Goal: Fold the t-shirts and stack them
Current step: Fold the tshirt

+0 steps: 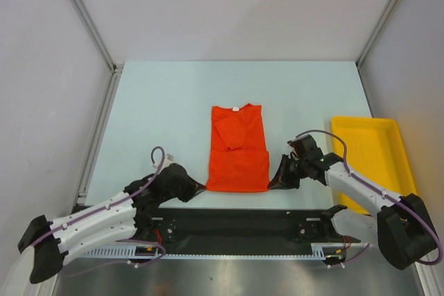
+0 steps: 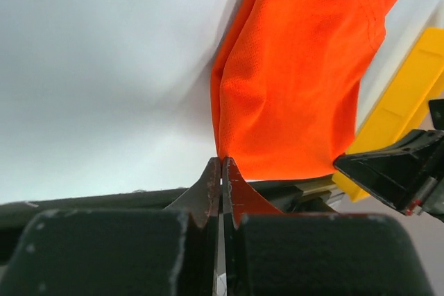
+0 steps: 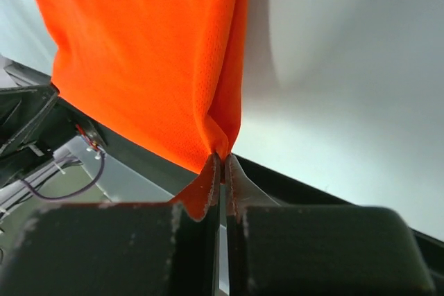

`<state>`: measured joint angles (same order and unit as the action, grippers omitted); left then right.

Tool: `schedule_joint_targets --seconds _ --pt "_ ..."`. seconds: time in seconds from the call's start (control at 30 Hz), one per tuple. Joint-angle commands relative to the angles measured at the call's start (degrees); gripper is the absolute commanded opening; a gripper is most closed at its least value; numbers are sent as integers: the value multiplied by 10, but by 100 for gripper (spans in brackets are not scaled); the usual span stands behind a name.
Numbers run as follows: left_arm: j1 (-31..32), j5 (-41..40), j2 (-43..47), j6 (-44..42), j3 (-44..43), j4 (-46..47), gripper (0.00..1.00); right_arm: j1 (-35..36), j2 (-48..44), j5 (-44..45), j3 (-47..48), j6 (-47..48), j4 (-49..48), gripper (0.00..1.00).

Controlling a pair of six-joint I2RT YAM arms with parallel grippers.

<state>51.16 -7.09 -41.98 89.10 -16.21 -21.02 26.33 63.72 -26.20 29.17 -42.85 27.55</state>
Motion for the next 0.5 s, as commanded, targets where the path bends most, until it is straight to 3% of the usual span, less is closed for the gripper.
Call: schedule_joint_targets --seconds 0.0,0.1,0.13,0.33,0.47 --pt "3 -48 -4 -67 -67 -69 0 1 -17 2 47 -7 37 0" --pt "-5 -99 -83 -170 -194 -114 0 -18 59 -24 152 23 47 0" --pt "-35 -96 -113 -224 -251 -118 0 -25 83 -27 183 32 51 0" --pt "-190 28 -304 -352 -396 -70 0 -83 294 -55 409 41 87 0" --pt "-232 66 -407 -401 -515 -60 0 -101 395 -89 542 33 96 0"
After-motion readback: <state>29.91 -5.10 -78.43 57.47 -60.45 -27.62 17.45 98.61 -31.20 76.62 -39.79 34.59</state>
